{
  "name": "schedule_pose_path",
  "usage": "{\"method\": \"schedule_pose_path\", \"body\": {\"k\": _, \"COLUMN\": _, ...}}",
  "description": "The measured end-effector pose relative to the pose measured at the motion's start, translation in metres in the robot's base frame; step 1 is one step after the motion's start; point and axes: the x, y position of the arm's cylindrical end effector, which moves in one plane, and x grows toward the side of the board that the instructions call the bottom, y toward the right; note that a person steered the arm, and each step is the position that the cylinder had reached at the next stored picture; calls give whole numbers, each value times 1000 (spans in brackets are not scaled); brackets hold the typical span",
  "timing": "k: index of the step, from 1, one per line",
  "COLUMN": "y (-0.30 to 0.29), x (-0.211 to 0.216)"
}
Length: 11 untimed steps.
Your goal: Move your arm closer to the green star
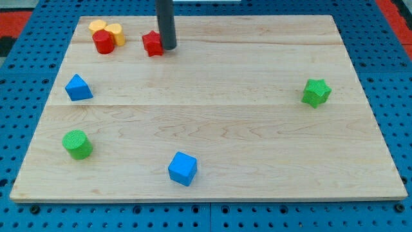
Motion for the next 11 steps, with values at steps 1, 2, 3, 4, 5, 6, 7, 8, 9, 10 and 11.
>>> {"method": "schedule_pose_path", "body": {"k": 1, "y": -27, "x": 0}}
{"method": "schedule_pose_path", "body": {"k": 2, "y": -50, "x": 0}}
{"method": "schedule_pose_path", "body": {"k": 3, "y": -55, "x": 1}}
{"method": "schedule_pose_path", "body": {"k": 4, "y": -34, "x": 30}}
{"method": "schedule_pose_path", "body": {"k": 5, "y": -16, "x": 58}}
{"method": "schedule_pose_path", "body": {"k": 6, "y": 42, "x": 69}}
{"method": "schedule_pose_path", "body": {"k": 7, "y": 117, "x": 66}}
{"method": "schedule_pose_path", "body": {"k": 8, "y": 202, "x": 64}}
{"method": "schedule_pose_path", "body": {"k": 9, "y": 274, "x": 64}}
{"method": "schedule_pose_path", "body": {"k": 10, "y": 307, "x": 77}}
{"method": "schedule_pose_path", "body": {"k": 11, "y": 307, "x": 115}}
